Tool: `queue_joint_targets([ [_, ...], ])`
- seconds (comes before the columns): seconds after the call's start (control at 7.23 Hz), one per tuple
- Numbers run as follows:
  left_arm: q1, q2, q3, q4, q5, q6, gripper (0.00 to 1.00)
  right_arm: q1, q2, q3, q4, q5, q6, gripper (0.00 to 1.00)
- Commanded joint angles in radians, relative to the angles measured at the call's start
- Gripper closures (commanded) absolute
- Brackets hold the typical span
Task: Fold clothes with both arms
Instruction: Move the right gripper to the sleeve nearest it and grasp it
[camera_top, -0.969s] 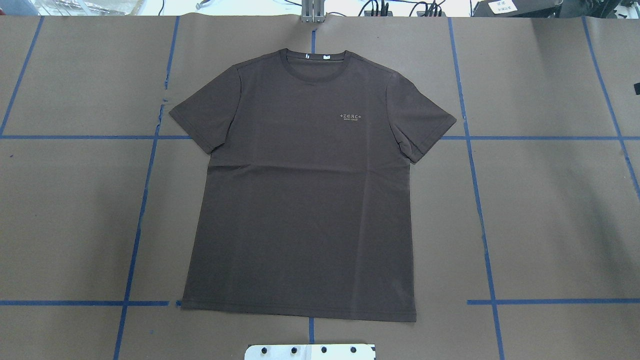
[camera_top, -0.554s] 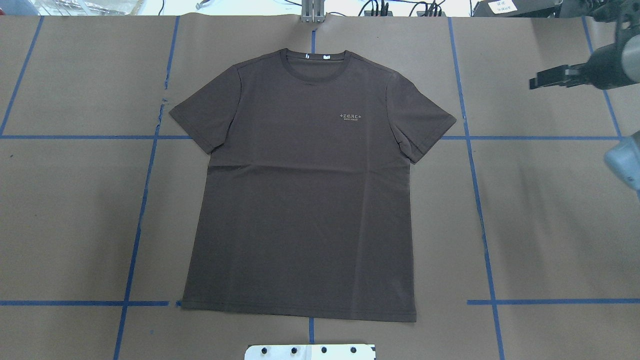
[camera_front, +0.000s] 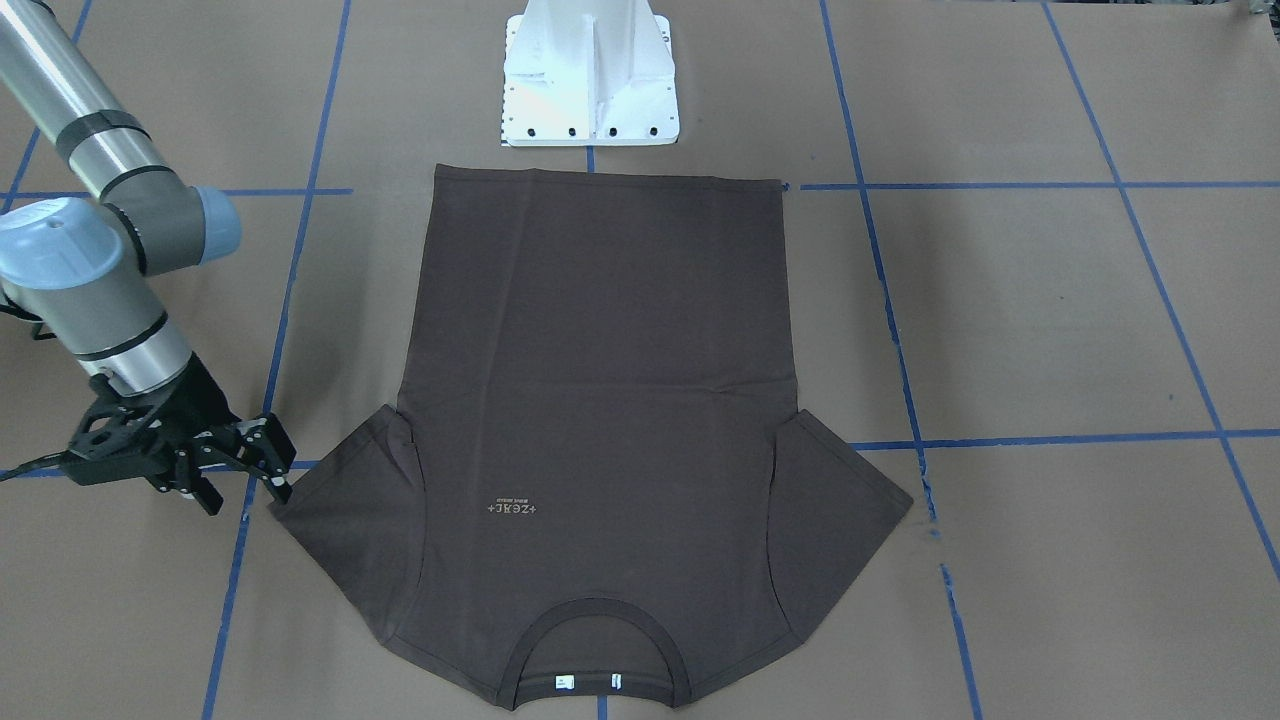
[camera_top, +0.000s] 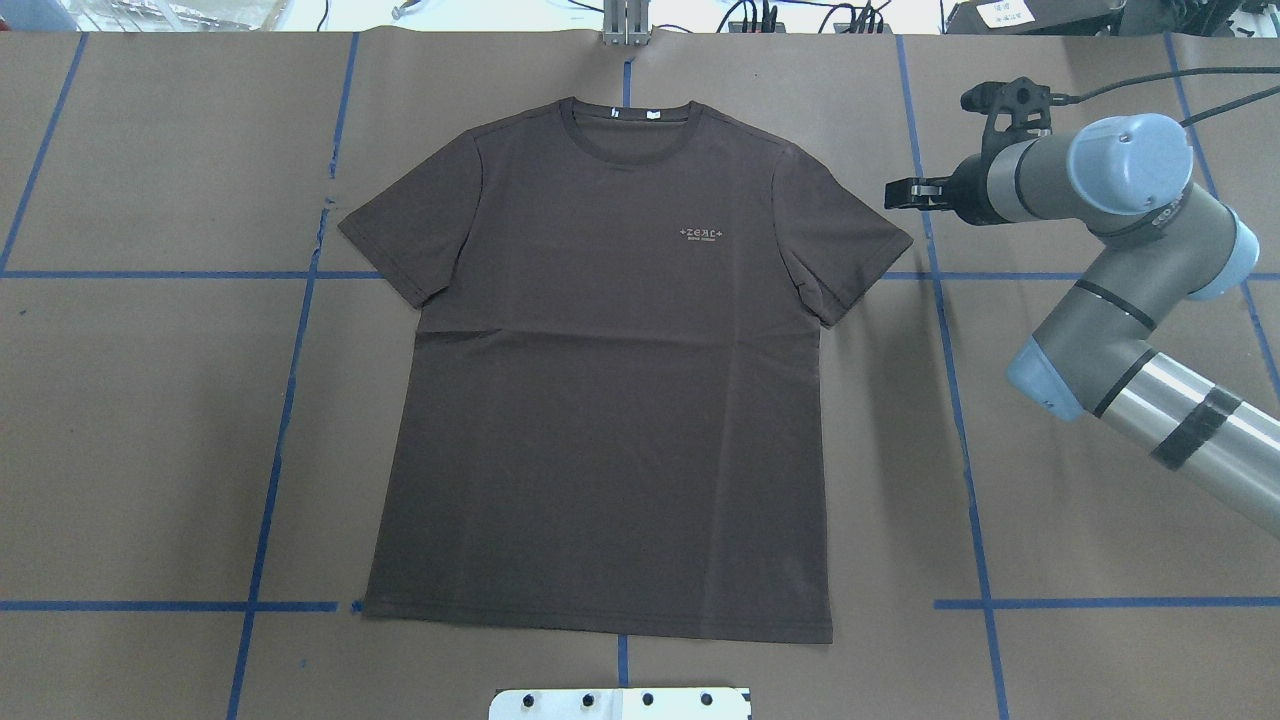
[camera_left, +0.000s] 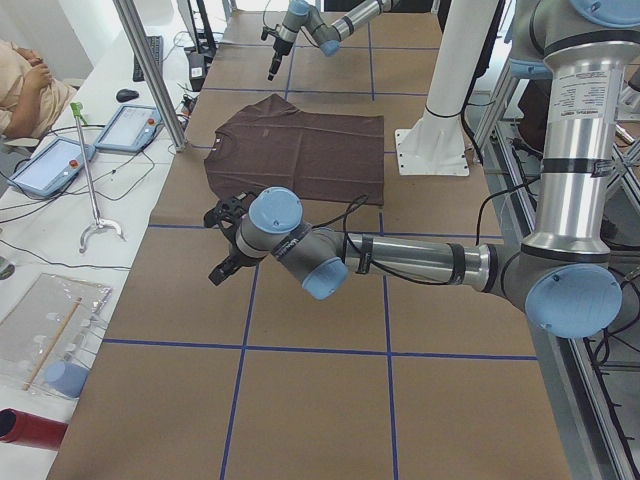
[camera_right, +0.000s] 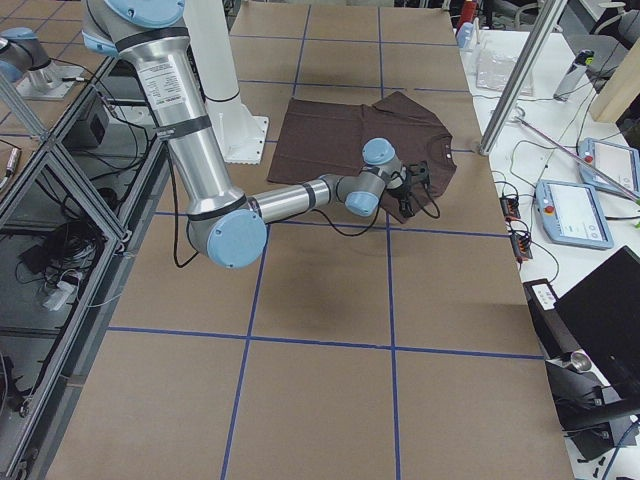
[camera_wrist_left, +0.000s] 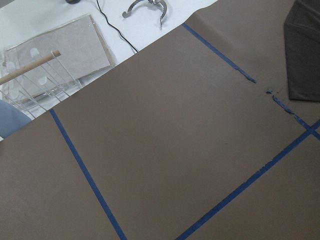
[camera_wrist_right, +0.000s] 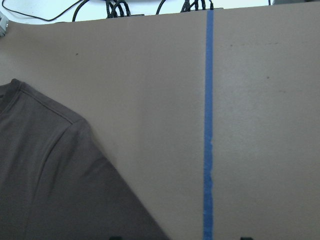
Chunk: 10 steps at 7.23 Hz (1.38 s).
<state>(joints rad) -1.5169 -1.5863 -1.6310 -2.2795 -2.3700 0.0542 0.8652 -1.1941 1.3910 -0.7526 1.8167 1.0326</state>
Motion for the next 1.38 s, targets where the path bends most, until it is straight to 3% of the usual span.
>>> queue_joint_targets([
  [0.0,0.001,0.0,-0.001,0.0,0.0,-0.001,0.0,-0.035,0.008,-0.041,0.004,-0.042,0.007,0.26],
  [0.83,0.0,0.002,0.0,0.0,0.0,0.001,0.0,-0.066,0.008,-0.066,0.004,-0.08,0.007,0.29],
  [0.97,0.0,0.002,0.0,0.0,0.0,0.001,0.0,-0.068,0.008,-0.066,0.004,-0.08,0.007,0.32],
  [1.11,0.0,0.002,0.0,0.0,0.0,0.001,0.0,-0.068,0.008,-0.066,0.004,-0.08,0.007,0.44],
  [1.25,0.0,0.002,0.0,0.0,0.0,0.001,0.0,-0.068,0.008,-0.066,0.004,-0.082,0.009,0.67],
])
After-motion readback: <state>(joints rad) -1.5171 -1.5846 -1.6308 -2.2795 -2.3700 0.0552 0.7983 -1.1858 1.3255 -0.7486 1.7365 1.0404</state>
